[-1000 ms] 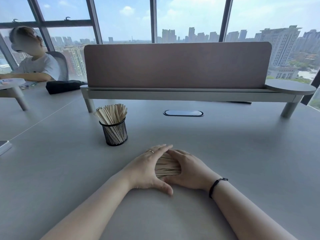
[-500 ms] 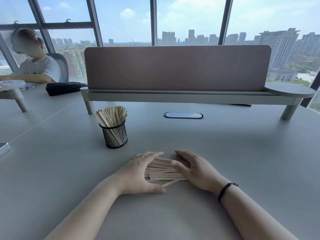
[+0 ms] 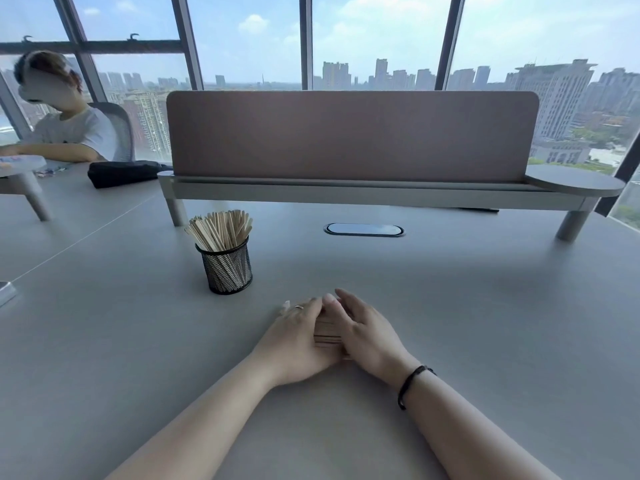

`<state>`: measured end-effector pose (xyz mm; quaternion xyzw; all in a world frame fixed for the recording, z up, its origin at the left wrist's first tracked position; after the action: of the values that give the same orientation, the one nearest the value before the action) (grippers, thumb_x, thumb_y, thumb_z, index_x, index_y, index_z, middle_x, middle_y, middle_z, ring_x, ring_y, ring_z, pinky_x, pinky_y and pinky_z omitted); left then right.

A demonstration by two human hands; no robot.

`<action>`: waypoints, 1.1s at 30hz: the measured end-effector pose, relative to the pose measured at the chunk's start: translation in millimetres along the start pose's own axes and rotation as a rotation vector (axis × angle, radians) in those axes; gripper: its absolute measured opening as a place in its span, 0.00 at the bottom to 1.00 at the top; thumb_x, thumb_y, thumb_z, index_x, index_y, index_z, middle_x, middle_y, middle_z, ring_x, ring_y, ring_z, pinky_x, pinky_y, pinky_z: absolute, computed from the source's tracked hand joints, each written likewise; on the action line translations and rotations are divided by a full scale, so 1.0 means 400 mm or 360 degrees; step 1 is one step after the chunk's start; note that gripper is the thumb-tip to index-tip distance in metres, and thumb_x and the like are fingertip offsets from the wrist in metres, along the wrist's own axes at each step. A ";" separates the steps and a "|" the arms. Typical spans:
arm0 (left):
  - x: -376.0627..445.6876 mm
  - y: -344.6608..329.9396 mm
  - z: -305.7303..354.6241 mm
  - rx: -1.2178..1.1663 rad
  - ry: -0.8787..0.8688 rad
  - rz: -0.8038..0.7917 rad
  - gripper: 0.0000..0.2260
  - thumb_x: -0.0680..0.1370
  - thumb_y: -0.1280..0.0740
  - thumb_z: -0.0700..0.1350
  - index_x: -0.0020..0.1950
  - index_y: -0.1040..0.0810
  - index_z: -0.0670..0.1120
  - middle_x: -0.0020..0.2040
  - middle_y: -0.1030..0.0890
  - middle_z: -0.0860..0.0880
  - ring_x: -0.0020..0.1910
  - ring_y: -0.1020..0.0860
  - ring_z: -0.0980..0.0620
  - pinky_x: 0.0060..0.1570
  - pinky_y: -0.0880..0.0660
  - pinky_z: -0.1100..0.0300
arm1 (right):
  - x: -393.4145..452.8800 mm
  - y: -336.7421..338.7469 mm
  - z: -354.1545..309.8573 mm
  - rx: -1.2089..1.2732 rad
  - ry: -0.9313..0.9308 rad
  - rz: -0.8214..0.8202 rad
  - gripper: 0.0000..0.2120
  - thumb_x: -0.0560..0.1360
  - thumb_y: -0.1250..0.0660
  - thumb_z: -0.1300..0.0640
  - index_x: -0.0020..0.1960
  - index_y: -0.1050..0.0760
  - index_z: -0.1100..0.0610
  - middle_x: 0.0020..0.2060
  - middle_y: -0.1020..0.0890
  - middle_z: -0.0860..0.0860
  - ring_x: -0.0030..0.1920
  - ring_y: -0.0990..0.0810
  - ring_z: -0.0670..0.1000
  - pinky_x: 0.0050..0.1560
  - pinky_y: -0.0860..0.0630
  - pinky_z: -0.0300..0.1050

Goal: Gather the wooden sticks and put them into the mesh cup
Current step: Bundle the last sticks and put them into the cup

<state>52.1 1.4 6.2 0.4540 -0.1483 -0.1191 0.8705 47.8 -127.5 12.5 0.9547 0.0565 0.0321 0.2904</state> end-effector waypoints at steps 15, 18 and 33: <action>-0.027 0.041 -0.021 -0.0004 -0.0079 -0.0081 0.30 0.73 0.26 0.60 0.73 0.28 0.57 0.65 0.22 0.61 0.66 0.27 0.64 0.68 0.32 0.62 | 0.015 0.097 0.087 0.0730 -0.0131 0.0509 0.27 0.81 0.45 0.38 0.65 0.22 0.56 0.61 0.18 0.48 0.65 0.23 0.44 0.69 0.32 0.46; -0.021 0.023 0.016 0.0230 -0.0270 -0.0019 0.17 0.81 0.35 0.51 0.70 0.24 0.52 0.64 0.21 0.53 0.65 0.26 0.53 0.64 0.28 0.55 | 0.011 0.096 0.083 0.0717 -0.0121 0.0496 0.25 0.82 0.45 0.39 0.63 0.21 0.56 0.61 0.18 0.50 0.65 0.23 0.46 0.67 0.31 0.44; 0.000 -0.025 0.034 0.0583 -0.0098 -0.0024 0.16 0.79 0.41 0.50 0.64 0.27 0.46 0.59 0.25 0.45 0.61 0.27 0.44 0.59 0.30 0.50 | -0.006 0.026 0.027 -0.0430 0.0332 0.0039 0.14 0.80 0.40 0.43 0.53 0.18 0.47 0.49 0.19 0.43 0.52 0.22 0.45 0.54 0.27 0.42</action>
<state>46.3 -14.5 5.3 0.6023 -0.1906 -0.1104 0.7673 47.6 -142.2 9.2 0.8991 0.0700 0.1420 0.4081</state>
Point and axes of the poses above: each hand's wrist, its own x-axis towards the middle knuckle, its own y-axis out of the back of the hand, z = x × y, the point moved 6 cm from there along x, towards the middle knuckle
